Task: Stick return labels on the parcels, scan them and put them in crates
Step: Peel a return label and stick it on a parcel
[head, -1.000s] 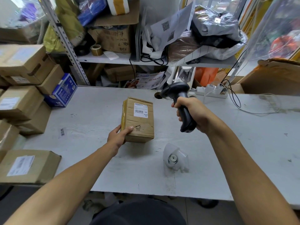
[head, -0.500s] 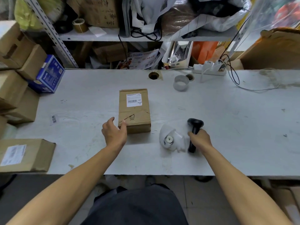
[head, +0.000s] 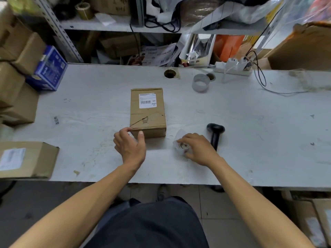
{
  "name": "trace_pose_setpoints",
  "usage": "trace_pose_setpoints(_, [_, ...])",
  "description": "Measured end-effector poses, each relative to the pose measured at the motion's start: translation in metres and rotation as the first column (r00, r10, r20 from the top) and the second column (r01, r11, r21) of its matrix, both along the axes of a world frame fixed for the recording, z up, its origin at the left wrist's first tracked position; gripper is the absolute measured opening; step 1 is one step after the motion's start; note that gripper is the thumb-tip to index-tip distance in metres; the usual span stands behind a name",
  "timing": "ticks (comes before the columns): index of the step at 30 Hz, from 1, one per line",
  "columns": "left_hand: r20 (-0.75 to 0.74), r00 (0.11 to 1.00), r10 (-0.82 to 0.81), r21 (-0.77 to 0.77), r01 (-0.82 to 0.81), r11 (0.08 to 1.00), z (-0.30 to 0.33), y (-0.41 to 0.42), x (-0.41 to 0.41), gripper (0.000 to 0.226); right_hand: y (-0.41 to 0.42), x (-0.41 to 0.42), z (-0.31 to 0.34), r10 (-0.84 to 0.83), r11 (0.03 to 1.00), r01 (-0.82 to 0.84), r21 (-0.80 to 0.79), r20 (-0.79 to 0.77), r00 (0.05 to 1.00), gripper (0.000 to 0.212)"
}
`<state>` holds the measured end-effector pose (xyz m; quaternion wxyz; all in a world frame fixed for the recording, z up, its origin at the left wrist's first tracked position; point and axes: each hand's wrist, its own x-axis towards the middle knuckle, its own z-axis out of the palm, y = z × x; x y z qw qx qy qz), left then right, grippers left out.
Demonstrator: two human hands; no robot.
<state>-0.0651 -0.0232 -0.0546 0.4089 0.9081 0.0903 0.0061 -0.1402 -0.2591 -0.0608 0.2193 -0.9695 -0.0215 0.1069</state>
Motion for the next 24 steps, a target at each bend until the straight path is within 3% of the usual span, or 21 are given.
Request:
trace_pose_setpoints(2, [0.075,0.994,-0.077,0.02,0.076,0.997,-0.001,0.001,-0.008,0.035,0.005,0.006,0.002,-0.066,0.993,0.068,0.092,-0.023,0.998,0.033])
trace_pose_setpoints(4, [0.166,0.965,-0.202,0.048,0.197,0.979,0.0,0.002,-0.015,0.039,0.007,0.008,0.0,-0.246,0.928,0.262,0.266,-0.093,0.965,0.023])
trace_pose_setpoints(7, [0.258,0.849,-0.461,0.094,0.453,0.887,0.004,-0.001,-0.02,0.04,0.01,0.01,0.002,-0.501,0.628,0.577,0.521,-0.296,0.813,0.025])
trace_pose_setpoints(9, [0.28,0.742,-0.609,0.136,0.597,0.79,0.008,-0.007,-0.022,0.042,0.013,0.011,0.008,-0.482,0.37,0.669,0.644,-0.482,0.731,0.027])
trace_pose_setpoints(10, [0.283,0.694,-0.662,0.156,0.647,0.746,0.009,-0.011,-0.023,0.044,0.014,0.01,0.011,-0.447,0.306,0.678,0.668,-0.528,0.722,0.029])
trace_pose_setpoints(14, [0.263,0.608,-0.75,0.182,0.732,0.657,0.009,-0.025,-0.023,0.045,0.02,0.005,0.018,-0.362,0.233,0.689,0.686,-0.596,0.717,0.033])
trace_pose_setpoints(17, [0.221,0.639,-0.737,0.133,0.729,0.672,0.008,-0.029,-0.021,0.038,0.026,0.002,0.021,-0.337,0.162,0.711,0.684,-0.639,0.691,0.041])
trace_pose_setpoints(20, [0.176,0.682,-0.71,0.045,0.715,0.697,0.009,-0.028,-0.017,0.032,0.026,-0.006,0.019,-0.284,0.099,0.671,0.735,-0.625,0.727,0.04])
trace_pose_setpoints(22, [0.128,0.687,-0.715,-0.034,0.724,0.689,0.011,-0.025,-0.016,0.031,0.025,-0.011,0.017,-0.278,0.134,0.641,0.756,-0.592,0.756,0.039])
trace_pose_setpoints(24, [0.087,0.676,-0.732,-0.07,0.737,0.672,0.012,-0.023,-0.016,0.031,0.027,-0.013,0.015,-0.337,0.233,0.631,0.74,-0.547,0.766,0.036])
